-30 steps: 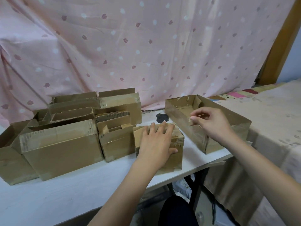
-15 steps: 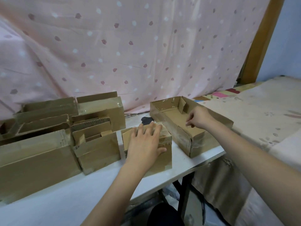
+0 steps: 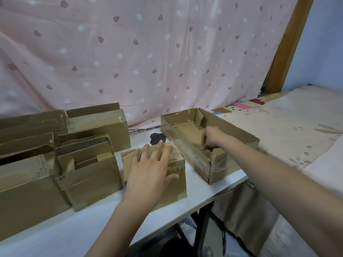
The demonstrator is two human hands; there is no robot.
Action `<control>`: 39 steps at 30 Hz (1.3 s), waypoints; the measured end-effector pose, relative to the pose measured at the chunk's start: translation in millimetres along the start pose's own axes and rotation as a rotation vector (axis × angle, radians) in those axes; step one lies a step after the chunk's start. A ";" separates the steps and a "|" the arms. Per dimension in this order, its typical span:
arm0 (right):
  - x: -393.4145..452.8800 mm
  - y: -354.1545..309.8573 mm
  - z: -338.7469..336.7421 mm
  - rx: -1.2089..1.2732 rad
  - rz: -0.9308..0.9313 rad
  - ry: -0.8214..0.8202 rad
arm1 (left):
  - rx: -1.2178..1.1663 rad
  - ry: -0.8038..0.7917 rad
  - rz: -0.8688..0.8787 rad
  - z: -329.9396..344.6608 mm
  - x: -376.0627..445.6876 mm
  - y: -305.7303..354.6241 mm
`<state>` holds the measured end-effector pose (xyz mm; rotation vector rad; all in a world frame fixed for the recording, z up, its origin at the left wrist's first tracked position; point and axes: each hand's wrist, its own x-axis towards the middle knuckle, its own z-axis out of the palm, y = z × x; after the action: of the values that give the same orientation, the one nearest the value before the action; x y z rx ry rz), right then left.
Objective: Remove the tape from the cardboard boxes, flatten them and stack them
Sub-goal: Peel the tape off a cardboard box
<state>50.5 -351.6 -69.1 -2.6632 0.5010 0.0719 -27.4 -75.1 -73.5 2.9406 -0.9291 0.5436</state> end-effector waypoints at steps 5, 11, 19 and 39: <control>9.3 5.4 11.2 -0.038 0.023 -0.002 | -0.005 0.014 -0.005 1.5 -2.7 -3.7; 19.0 16.1 17.5 -0.145 0.010 -0.029 | -0.012 0.006 0.002 2.6 -0.5 -3.2; 21.4 20.6 15.2 -0.146 0.039 -0.044 | -0.025 0.004 -0.002 2.5 0.2 -4.0; -89.8 -52.9 -5.7 0.398 -0.452 0.064 | -0.332 0.004 -0.024 -14.6 -15.1 -25.4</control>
<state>-14.5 -279.2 -31.3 -2.3236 -0.0743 -0.2248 -29.4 -44.1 -62.3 2.6479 -0.8842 0.3538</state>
